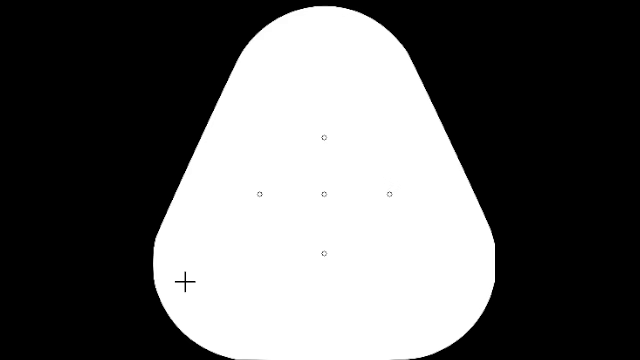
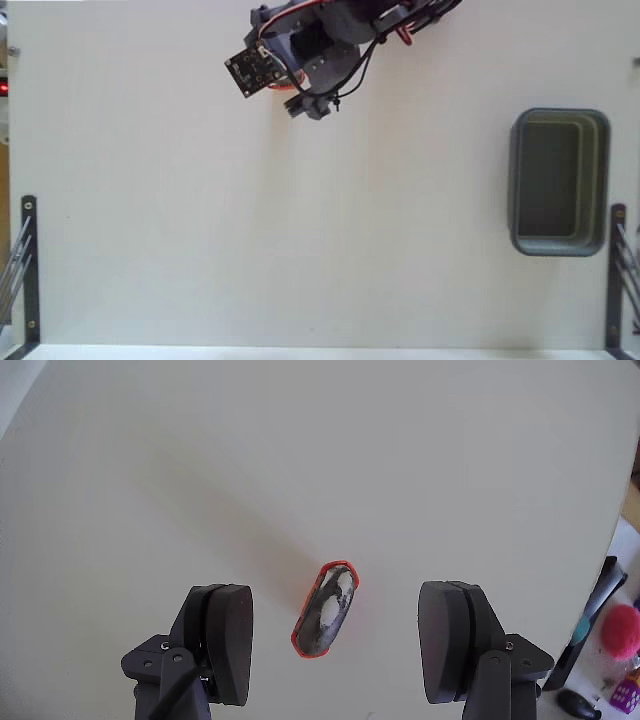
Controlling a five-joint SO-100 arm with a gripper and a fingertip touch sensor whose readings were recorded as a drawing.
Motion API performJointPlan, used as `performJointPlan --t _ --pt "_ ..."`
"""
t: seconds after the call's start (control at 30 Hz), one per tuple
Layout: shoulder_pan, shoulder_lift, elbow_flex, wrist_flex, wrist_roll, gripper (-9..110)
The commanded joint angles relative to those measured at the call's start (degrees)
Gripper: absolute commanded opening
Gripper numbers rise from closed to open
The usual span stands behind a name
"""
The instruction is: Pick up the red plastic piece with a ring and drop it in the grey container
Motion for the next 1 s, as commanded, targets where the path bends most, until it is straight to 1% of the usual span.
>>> performJointPlan --t 0.0,0.97 --pt "0.9 2.7 0.5 0.3 0.2 110" --pt "0.9 6.6 9.8 -5.2 0.2 110"
